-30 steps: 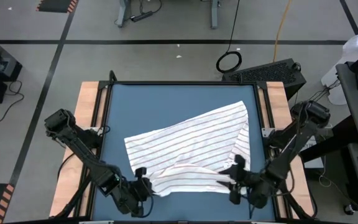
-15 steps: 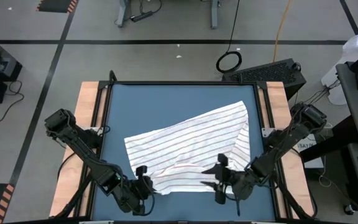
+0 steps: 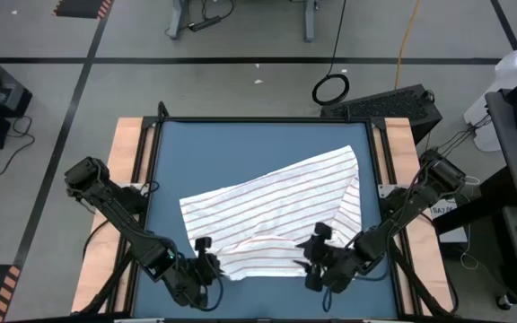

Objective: Roll towel
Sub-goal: Fold the white towel

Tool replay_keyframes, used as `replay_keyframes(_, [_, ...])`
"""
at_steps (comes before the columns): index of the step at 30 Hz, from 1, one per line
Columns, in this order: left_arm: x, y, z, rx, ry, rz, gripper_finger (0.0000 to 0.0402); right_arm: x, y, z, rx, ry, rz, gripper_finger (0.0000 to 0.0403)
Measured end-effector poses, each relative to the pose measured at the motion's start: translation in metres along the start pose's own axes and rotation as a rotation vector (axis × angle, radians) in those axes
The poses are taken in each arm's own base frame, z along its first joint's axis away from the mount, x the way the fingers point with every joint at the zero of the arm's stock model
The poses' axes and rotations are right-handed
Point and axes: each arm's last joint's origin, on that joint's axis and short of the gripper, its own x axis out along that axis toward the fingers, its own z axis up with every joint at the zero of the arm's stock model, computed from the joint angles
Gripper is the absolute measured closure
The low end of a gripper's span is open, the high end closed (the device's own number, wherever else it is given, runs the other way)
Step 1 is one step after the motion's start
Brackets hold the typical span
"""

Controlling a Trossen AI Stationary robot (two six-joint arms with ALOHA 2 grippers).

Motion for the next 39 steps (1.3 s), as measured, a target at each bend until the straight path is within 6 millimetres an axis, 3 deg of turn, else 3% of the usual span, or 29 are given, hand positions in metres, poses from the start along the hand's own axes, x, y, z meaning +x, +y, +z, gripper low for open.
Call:
replay_keyframes(4, [0.0, 0.003, -0.003, -0.003, 0.031, 0.029, 0.0391, -0.004, -0.014, -0.017, 0.09, 0.198, -0.102, 0.0212])
replay_keyframes(7, [-0.001, 0.004, -0.008, 0.014, 0.064, 0.053, 0.0391, -0.009, -0.019, -0.025, 0.117, 0.245, -0.17, 0.0216])
replay_keyframes(10, [-0.003, 0.01, -0.016, 0.007, 0.148, 0.105, 0.0391, -0.009, -0.016, -0.023, 0.121, 0.182, -0.166, 0.0221])
replay_keyframes(16, [-0.006, 0.018, -0.024, -0.019, 0.233, 0.182, 0.0391, -0.004, 0.003, -0.004, 0.197, -0.108, -0.038, 0.023])
replay_keyframes(23, [-0.015, 0.013, -0.023, 0.002, 0.284, 0.159, 0.0391, -0.002, 0.012, -0.007, 0.264, -0.123, 0.02, 0.0238])
replay_keyframes(33, [-0.046, 0.008, -0.022, 0.036, 0.398, 0.243, 0.0391, -0.001, 0.036, -0.061, 0.315, -0.106, 0.03, 0.0239])
replay_keyframes(39, [-0.05, -0.004, -0.024, 0.017, 0.367, 0.192, 0.0391, -0.001, 0.047, -0.09, 0.354, -0.066, 0.062, 0.0239])
